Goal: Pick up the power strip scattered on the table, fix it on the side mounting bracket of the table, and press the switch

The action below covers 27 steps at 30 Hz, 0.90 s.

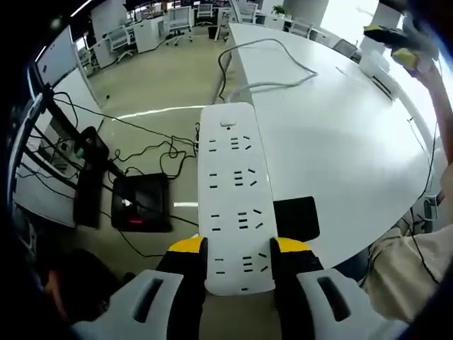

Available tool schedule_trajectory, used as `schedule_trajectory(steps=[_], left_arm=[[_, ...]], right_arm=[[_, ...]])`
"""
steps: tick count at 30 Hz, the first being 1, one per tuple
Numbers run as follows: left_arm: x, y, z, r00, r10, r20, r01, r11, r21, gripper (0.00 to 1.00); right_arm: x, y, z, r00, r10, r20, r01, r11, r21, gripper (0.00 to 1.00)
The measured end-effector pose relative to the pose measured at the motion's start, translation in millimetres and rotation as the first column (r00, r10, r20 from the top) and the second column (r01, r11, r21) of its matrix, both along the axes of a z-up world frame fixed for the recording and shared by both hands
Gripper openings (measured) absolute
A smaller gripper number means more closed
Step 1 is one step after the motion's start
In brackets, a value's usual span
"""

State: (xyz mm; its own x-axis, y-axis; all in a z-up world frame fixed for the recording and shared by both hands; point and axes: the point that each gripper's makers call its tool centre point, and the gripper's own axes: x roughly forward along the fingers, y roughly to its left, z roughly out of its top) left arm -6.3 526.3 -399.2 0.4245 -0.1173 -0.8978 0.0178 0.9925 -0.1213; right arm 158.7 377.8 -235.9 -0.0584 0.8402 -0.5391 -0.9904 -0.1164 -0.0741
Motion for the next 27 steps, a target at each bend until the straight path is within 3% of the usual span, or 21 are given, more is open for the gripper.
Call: schedule_trajectory(steps=[13,27], left_arm=[[2.7,5,0.0,1.0,-0.007,-0.005,0.007,1.0,0.002,0.4],[3.1,3,1.0,1.0,-0.009,-0.008,0.009,1.0,0.003,0.4]], right_arm=[[5,34,-17.4,1.0,0.016,-0.014,-0.017,0.999,-0.036,0.23],[2,70,-19.9,0.998,0.062,-0.002,-0.062,0.996,-0.065,0.18]])
